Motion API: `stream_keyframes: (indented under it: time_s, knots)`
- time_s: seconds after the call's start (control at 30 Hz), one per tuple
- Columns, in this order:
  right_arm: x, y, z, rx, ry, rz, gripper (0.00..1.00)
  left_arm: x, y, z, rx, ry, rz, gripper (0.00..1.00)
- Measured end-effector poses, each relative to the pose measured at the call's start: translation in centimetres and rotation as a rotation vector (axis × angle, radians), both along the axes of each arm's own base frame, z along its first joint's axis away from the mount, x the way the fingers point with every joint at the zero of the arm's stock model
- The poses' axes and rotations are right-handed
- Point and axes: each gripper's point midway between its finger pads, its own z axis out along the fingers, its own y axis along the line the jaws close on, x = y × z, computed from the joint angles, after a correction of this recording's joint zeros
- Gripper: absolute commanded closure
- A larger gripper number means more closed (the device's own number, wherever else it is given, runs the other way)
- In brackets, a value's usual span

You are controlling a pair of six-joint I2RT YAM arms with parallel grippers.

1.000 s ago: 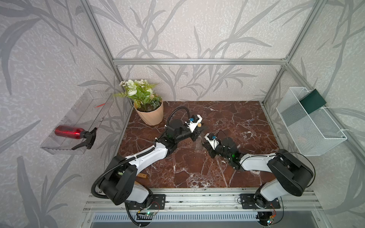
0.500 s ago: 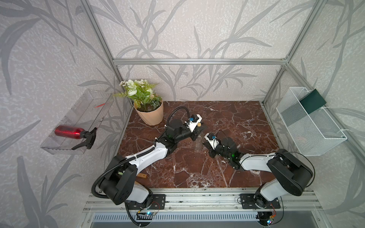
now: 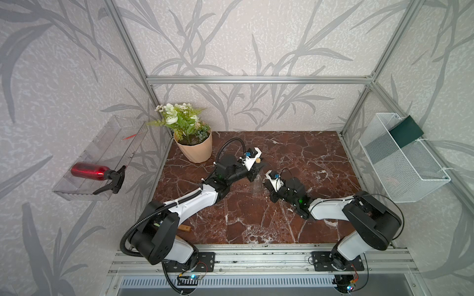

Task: Remove the label from the bottle
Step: Tear open the label from the bottle.

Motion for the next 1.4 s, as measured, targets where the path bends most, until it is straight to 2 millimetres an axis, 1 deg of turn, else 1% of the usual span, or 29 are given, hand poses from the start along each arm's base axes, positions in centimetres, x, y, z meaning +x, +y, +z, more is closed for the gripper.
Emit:
stream_keyframes:
  time_s: [0.2,0.4,0.5,0.83,1.07,1.4]
  knots:
    - [0.6,-0.1,0.1,0.007,-0.004,-0.031,1.0,0.0,-0.1,0.0,-0.003,-0.004,-0.007,1.0]
    - [2.3,-0.5,1.2,0.021,-0.043,-0.095,1.0,-0.6,-0.6,0.0,-0.008,-0.006,-0.044,1.0]
    - [2.5,-0.6,1.3,0.023,-0.049,-0.105,1.0,-0.7,-0.7,0.1,-0.008,-0.007,-0.051,1.0]
    - [3.0,-1.0,0.7,0.017,-0.042,-0.118,1.0,-0.8,-0.8,0.1,-0.009,-0.01,-0.056,1.0]
    - [3.6,-0.6,1.0,0.03,-0.04,-0.099,1.0,-0.8,-0.8,0.1,-0.009,-0.01,-0.056,1.0]
    - [4.9,-0.2,0.9,0.028,-0.031,-0.098,1.0,-0.8,-0.8,0.1,-0.009,-0.01,-0.056,1.0]
